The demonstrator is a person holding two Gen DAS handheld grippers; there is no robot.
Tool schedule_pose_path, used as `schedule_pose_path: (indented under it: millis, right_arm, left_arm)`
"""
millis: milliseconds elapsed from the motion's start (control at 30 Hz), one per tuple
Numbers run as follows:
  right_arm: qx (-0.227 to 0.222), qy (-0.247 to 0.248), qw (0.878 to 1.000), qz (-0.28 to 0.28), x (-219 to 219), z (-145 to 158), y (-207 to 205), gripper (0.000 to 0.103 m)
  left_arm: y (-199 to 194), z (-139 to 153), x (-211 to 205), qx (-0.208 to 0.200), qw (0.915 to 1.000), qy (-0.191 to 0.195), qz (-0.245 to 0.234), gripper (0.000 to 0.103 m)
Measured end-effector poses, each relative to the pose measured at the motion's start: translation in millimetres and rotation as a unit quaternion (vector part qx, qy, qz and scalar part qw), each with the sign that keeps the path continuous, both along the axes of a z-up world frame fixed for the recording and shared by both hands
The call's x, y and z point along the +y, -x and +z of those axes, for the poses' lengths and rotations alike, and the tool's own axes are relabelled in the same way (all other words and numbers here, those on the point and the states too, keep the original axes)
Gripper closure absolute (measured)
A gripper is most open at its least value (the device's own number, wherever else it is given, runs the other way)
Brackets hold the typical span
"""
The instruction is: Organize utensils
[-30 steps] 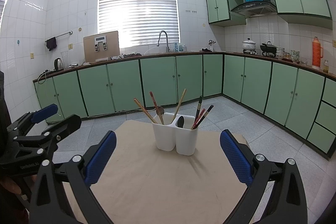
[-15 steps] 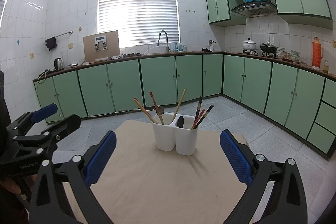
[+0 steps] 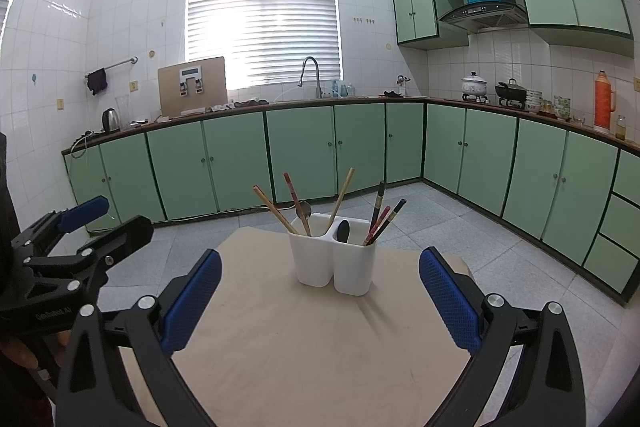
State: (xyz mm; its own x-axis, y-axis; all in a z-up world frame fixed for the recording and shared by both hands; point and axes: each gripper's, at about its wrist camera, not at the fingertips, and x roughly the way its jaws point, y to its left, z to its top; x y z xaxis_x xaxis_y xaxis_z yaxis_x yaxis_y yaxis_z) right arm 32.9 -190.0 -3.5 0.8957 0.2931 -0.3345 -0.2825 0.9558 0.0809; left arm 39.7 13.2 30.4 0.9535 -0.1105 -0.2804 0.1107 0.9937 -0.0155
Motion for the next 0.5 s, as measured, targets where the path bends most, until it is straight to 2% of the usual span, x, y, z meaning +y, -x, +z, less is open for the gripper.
schedule_pose_path:
  millis: [500]
  right_arm:
    - [0.003, 0.0, 1.0, -0.001, -0.8, -4.0, -2.3, 0.006]
  left_arm:
    - [-2.6, -2.5, -0.5, 0.004, 1.0, 0.001, 0.003, 0.006]
